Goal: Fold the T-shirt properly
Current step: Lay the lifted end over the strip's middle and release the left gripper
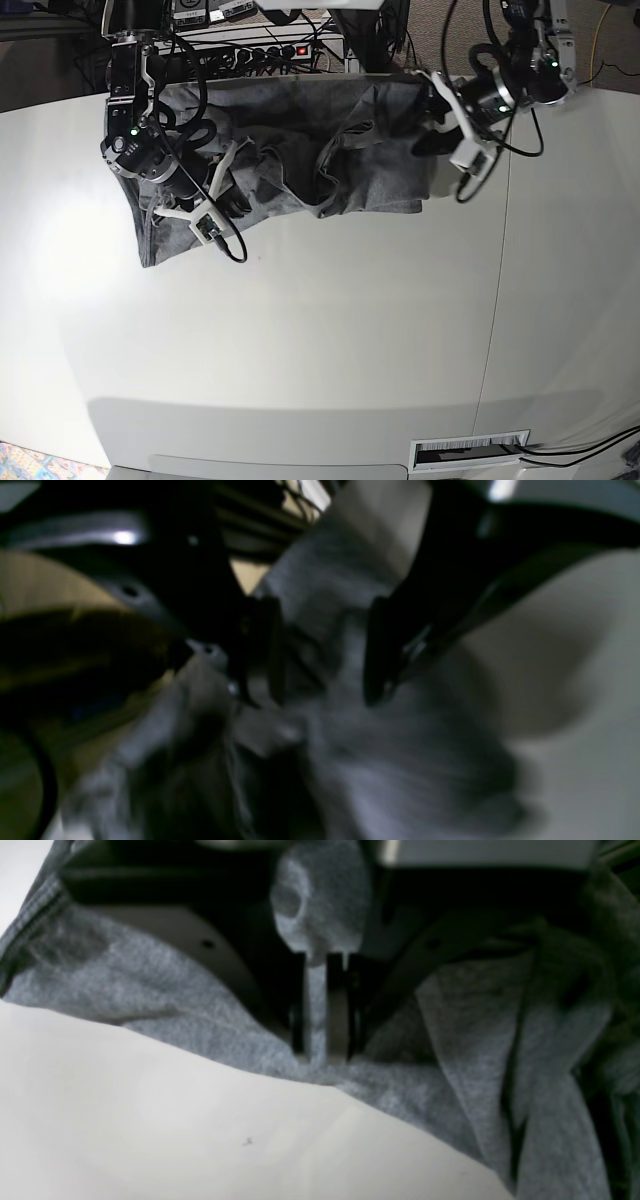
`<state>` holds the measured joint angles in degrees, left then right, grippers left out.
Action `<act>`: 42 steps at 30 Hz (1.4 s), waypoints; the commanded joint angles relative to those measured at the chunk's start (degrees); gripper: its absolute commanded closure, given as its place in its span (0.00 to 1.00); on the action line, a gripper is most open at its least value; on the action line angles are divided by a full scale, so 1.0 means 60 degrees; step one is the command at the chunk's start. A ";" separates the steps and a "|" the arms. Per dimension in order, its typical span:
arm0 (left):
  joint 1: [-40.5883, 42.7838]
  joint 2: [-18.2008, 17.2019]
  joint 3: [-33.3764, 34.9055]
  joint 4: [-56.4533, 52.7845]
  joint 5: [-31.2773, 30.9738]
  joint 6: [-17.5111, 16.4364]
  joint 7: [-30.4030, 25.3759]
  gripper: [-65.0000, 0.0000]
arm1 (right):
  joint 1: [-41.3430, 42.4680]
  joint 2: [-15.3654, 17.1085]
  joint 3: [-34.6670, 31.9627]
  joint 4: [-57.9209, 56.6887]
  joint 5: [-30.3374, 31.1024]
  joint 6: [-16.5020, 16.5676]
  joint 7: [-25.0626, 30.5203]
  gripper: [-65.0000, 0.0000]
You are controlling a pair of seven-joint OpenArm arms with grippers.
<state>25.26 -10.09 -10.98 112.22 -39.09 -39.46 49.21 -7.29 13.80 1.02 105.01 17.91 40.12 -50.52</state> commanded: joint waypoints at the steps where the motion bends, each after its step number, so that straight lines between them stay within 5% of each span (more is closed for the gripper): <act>1: 0.0087 -0.0040 0.0273 0.0164 0.0051 -0.0090 -0.0368 0.60 | 0.0135 0.0080 0.0036 0.0178 0.0117 -0.0020 0.0215 0.91; 6: 0.0393 -0.0040 0.1570 0.0164 0.1825 -0.0090 -0.2433 0.60 | 0.0135 0.0084 0.0036 0.0178 0.0113 -0.0020 0.0200 0.91; 11: 0.0397 -0.0040 0.2390 0.0168 0.4095 -0.0090 -0.3453 0.60 | 0.0135 0.0084 0.0036 0.0178 0.0113 -0.0020 0.0189 0.91; 13: 0.0397 -0.0036 0.2645 0.0168 0.4830 0.0470 -0.3865 0.60 | 0.0135 0.0084 0.0036 0.0178 0.0117 -0.0020 0.0193 0.91; 15: 0.0393 -0.0036 0.2863 0.0168 0.5246 0.0678 -0.4084 0.68 | 0.0135 0.0080 0.0036 0.0178 0.0117 -0.0020 0.0204 0.91; 18: 0.0393 -0.0036 0.3257 0.0168 0.5227 0.0062 -0.4146 0.93 | 0.0135 0.0080 0.0036 0.0178 0.0113 -0.0020 0.0211 0.91; 20: 0.0397 -0.0036 0.3585 0.0215 0.5027 -0.0090 -0.4204 1.00 | 0.0135 0.0080 0.0036 0.0178 0.0113 -0.0020 0.0211 0.91; 25: 0.0423 -0.0036 0.4524 0.0656 0.3843 -0.0090 -0.3942 1.00 | 0.0135 0.0084 0.0036 0.0178 0.0106 -0.0020 0.0208 0.91; 30: 0.0423 -0.0036 0.5311 0.0860 0.3912 -0.0090 -0.3464 0.99 | 0.0135 0.0080 0.0036 0.0178 0.0106 -0.0020 0.0208 0.91; 36: 0.0423 -0.0040 0.5428 0.0860 0.4386 -0.0090 -0.3271 0.67 | 0.0135 0.0080 0.0036 0.0178 0.0109 -0.0020 0.0208 0.91; 42: 0.0415 -0.0040 0.5424 0.0860 0.5111 -0.0090 -0.3129 0.63 | 0.0138 0.0084 0.0036 0.0178 0.0106 -0.0020 0.0208 0.91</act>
<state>27.14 -10.11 21.23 116.42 -8.80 -38.37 30.00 -7.29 13.80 1.02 105.01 17.89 40.12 -50.54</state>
